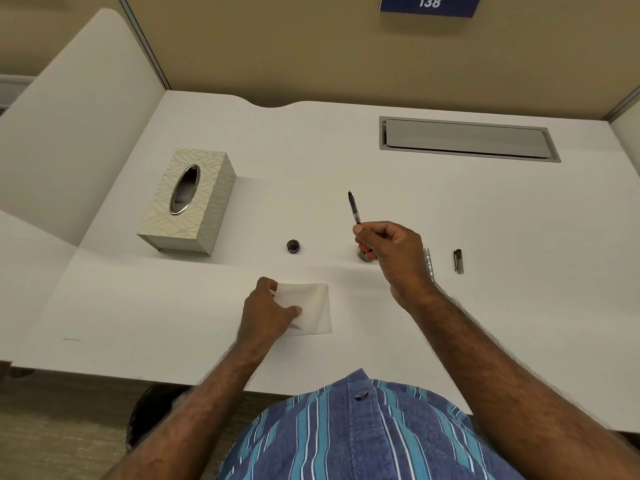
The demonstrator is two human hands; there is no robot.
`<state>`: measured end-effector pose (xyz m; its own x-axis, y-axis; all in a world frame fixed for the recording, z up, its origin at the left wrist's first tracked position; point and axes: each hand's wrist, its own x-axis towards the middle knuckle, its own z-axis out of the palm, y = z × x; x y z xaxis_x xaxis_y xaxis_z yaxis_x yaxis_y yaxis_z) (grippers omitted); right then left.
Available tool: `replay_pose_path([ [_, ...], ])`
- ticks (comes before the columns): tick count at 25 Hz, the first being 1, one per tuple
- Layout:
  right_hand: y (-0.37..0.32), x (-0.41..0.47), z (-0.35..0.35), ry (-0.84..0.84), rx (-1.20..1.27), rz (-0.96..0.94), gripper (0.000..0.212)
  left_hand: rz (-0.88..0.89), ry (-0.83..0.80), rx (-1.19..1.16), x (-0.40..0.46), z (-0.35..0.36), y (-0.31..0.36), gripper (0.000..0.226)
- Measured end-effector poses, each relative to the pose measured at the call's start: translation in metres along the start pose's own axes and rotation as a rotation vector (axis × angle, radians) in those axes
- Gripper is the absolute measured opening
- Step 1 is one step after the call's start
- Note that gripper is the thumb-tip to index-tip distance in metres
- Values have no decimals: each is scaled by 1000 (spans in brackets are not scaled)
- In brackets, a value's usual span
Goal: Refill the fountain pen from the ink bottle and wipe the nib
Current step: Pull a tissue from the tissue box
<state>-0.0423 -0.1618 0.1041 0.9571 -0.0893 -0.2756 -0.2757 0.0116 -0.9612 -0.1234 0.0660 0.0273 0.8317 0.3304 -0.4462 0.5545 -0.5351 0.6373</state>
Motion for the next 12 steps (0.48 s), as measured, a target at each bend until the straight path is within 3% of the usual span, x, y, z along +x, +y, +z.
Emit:
replay_pose_path([
  [6,0,1,1,-3,2,-2,7,42,-26,102,-6,3,4,113],
  [8,0,1,1,2,-4,-5,7,152,32,204,-8,3,4,96],
  [10,-1,2,-1,8,-7,-5,8,375,110,222,-3,3,2,49],
  [12,1,2,-1,11,-3,-3,9,518,138,246,9,2,2,28],
])
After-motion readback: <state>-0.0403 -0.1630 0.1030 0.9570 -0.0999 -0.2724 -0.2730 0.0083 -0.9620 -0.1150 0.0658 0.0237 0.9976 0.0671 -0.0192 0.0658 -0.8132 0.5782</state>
